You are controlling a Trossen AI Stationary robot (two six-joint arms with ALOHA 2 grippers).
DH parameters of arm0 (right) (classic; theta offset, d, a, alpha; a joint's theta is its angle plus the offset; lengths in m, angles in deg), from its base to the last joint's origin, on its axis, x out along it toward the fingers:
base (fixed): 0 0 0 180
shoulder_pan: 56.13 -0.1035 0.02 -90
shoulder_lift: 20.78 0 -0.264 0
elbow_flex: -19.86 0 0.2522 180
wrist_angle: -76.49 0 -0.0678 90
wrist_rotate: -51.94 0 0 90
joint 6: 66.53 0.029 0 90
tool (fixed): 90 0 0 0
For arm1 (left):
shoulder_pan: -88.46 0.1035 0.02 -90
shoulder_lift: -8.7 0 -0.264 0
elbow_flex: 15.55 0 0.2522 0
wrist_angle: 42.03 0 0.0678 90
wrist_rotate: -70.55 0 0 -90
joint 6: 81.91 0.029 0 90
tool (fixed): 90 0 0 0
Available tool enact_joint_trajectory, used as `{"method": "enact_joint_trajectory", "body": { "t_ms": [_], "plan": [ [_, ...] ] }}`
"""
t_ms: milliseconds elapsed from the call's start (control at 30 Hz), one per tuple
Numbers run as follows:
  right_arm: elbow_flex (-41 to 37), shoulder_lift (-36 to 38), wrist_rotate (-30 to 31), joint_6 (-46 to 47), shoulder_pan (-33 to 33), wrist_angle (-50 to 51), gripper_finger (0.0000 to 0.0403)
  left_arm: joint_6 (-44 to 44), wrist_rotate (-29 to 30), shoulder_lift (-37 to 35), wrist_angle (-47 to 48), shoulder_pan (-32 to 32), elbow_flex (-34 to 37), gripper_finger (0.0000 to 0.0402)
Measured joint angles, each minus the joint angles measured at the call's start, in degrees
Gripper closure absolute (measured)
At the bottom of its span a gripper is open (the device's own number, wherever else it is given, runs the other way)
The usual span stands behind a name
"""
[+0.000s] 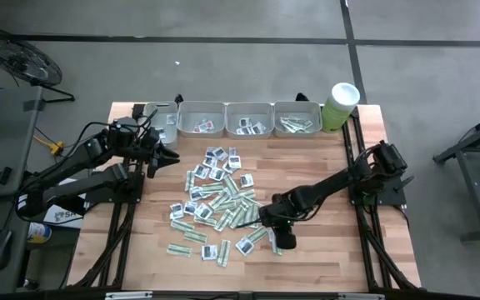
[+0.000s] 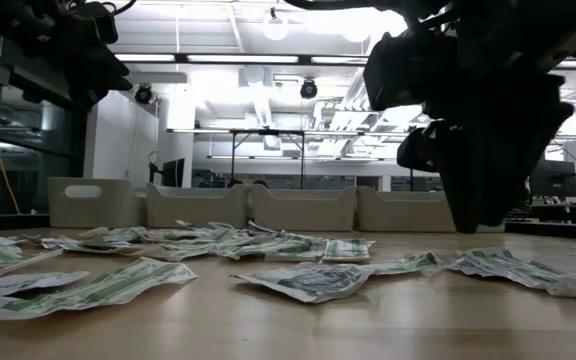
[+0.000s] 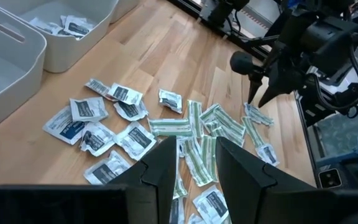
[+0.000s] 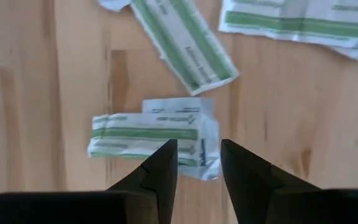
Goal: Pick & Place First Aid Supplies
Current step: Put the green bandage into the right gray bin
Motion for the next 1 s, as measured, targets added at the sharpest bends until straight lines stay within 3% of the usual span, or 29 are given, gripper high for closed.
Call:
{"method": "enact_joint_trajectory", "body": {
  "t_ms": [1000],
  "plan": [
    [0.07, -3.15, 4.06, 0.86, -3.2, -0.86, 0.0286, 0.0, 0.31, -0.02, -0.06, 0.0, 0.0, 0.0289]
  ]
}}
